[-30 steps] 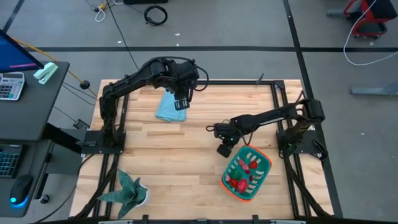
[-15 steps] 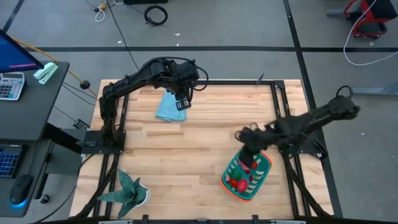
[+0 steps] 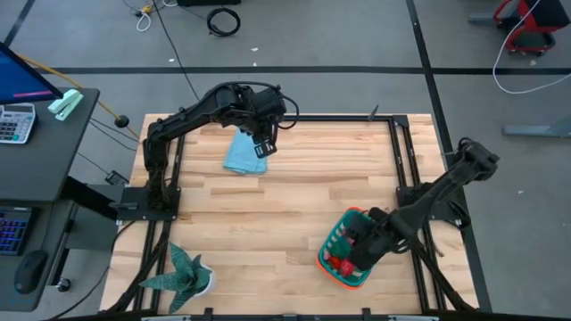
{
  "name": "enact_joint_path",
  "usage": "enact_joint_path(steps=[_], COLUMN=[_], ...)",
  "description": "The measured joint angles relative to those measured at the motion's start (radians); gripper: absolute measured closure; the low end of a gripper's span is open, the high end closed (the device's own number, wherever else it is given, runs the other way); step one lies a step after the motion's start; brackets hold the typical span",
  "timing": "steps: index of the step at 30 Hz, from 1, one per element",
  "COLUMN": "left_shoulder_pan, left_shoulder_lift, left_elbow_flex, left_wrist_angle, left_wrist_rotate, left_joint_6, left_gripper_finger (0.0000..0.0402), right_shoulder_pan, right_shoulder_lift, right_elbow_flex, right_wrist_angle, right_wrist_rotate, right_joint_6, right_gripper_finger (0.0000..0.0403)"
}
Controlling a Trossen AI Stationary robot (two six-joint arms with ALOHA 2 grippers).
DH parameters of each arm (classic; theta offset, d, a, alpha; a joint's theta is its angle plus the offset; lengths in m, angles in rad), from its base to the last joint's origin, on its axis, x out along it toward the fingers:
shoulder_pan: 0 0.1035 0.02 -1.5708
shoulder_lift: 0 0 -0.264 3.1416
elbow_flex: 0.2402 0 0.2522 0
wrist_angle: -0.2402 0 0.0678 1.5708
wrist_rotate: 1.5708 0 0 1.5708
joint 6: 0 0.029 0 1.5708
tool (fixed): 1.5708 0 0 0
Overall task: Pick and placing Produce into tupperware
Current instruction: Return to Home Position
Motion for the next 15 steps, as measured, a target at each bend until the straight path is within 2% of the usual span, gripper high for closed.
enact_joint_path(steps=[4,7,10,12,15], left_shoulder_pan=[0.000,0.000,-0.009,-0.016,-0.023], left_shoulder_lift=[0.000,0.000,0.000,0.000,0.000], left_elbow_flex=[0.000,0.000,0.000,0.000,0.000], left_wrist_angle=[0.026,0.064,0.080,0.072,0.025], left_wrist_rotate=[0.000,0.000,0.000,-0.001,0.000], left_joint_6=[-0.004,-0.072,-0.125,-0.077,-0.041], left_gripper_finger=[0.0294,0.0294,0.0295,0.0296,0.0296], right_shoulder_pan=[-0.034,-0.071,-0.103,-0.127,-0.150], right_shoulder_lift=[0.049,0.041,-0.018,-0.074,-0.181], right_elbow_flex=[0.000,0.000,0.000,0.000,0.000], right_wrist_angle=[-0.001,-0.002,-0.013,-0.031,-0.059], right_wrist_rotate=[0.014,0.016,0.017,0.004,-0.069], right_joint_6=[-0.060,-0.132,-0.172,-0.204,-0.291], right_gripper_finger=[0.0261,0.0251,0.0249,0.0250,0.0252])
